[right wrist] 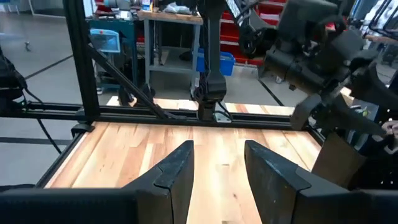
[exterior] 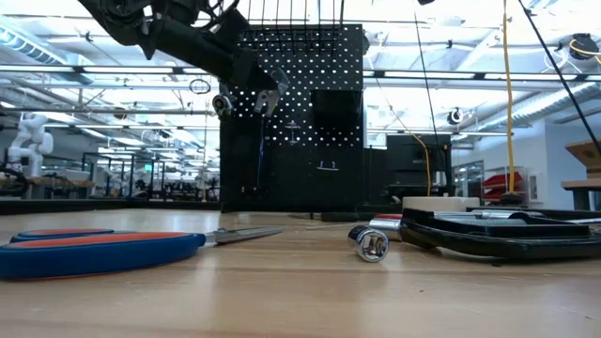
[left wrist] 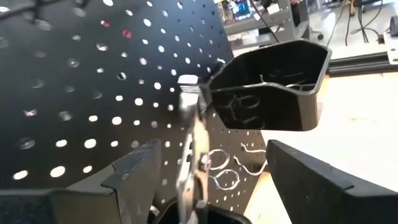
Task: Hang tools onto peg board
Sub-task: Put the black slip joint pliers into the left black bin on the peg board
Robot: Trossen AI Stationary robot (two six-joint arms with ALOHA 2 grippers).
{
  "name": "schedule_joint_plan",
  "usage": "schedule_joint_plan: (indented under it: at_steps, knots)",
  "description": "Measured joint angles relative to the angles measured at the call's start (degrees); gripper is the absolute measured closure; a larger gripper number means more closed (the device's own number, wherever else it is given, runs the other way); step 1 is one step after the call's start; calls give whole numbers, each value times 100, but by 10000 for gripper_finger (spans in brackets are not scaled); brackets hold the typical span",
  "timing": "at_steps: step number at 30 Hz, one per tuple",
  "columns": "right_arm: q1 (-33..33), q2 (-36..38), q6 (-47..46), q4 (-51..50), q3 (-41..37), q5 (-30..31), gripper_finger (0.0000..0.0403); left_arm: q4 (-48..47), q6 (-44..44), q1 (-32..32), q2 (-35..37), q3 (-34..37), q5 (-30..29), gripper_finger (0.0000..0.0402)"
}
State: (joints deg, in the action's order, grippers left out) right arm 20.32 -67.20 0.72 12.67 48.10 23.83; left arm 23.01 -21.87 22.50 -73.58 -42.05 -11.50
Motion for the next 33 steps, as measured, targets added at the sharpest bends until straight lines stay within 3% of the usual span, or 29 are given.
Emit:
schedule_joint_plan:
  at_steps: [8,11,15,20,26,33]
  knots:
    - [0,2,43,26,0,-13,267,-25,-144,-2,-568,-525,-519,114]
    - [2,2,43,-58,0,-13,267,-241,-140,-2,-591,-594,-541,136]
    - [2,2,43,-149,0,-13,267,-496,-113,-5,-591,-607,-680,213]
    - [2,2,43,-134,0,-13,267,-551,-75,-44,-572,-618,-970,359]
    - [2,2,43,-130,0,-11,267,-396,-203,-212,-429,-600,-1489,362]
    - [2,2,48,-132,0,-11,267,-171,153,-410,-365,-604,-2591,362]
